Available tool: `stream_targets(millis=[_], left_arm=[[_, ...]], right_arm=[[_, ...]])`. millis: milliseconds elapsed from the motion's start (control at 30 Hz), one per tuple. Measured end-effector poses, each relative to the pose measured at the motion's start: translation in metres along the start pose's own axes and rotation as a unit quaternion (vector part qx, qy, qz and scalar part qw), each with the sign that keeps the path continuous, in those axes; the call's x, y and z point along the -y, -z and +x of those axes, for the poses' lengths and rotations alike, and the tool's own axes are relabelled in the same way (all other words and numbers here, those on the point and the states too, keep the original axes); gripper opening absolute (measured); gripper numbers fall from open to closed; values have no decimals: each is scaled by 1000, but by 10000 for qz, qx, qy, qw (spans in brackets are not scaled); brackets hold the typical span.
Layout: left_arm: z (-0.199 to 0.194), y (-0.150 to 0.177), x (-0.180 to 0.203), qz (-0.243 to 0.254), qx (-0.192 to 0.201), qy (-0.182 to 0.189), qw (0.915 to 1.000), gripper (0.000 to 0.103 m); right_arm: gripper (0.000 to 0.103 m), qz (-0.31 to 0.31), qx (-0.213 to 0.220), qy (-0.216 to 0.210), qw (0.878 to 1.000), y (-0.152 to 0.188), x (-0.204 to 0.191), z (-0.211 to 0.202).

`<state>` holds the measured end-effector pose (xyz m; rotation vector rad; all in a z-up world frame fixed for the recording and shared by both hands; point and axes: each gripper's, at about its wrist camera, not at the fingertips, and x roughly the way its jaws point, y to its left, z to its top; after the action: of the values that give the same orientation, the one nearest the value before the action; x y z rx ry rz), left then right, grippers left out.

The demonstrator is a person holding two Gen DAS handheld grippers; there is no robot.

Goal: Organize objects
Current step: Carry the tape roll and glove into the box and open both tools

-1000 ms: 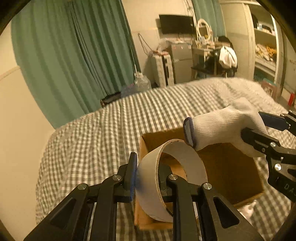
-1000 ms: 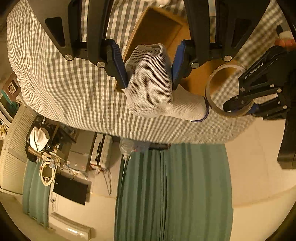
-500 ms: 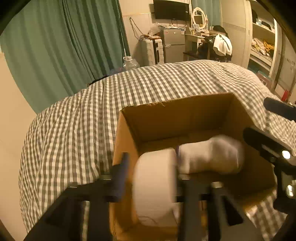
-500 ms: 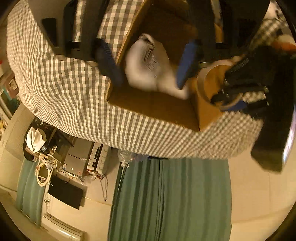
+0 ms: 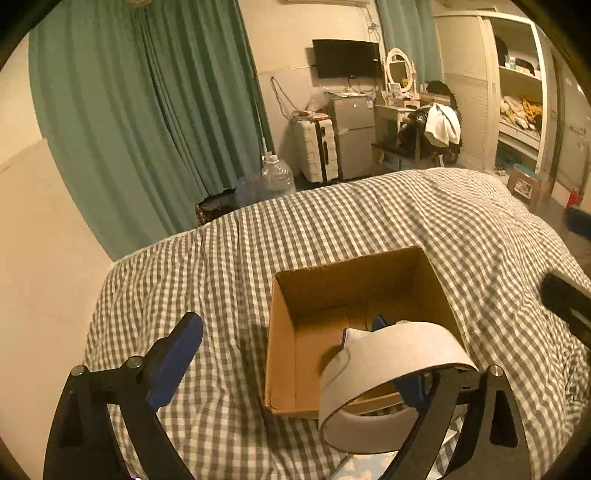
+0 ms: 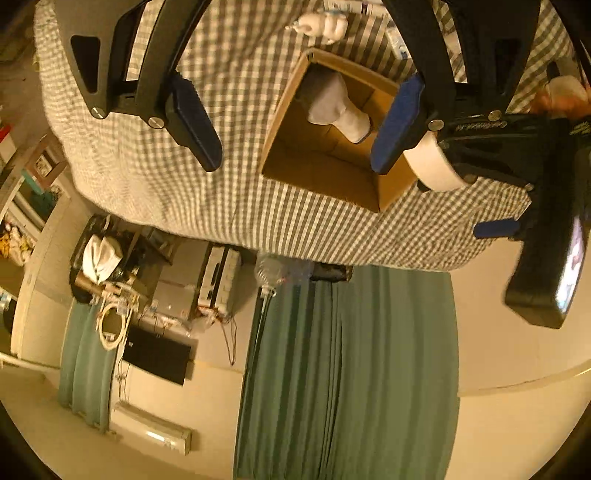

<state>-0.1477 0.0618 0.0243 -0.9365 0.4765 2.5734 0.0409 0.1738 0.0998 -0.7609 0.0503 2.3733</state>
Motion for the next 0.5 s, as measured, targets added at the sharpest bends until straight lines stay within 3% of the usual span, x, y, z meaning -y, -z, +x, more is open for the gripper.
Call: stream_targets(millis=[67,233,500], left_arm=[[3,-5,-1,6,-43,-207,9998,95],[30,-5,2,-18,-400,-267,9988,95],[79,25,12,114,-910,-147,9957,95]], right_arm=[[84,-59,56,28,10000,-3,-3,-16],[87,-151,131,32,9998,0,-10,-40],[87,30,-332,-68,9994,27,-7,2]])
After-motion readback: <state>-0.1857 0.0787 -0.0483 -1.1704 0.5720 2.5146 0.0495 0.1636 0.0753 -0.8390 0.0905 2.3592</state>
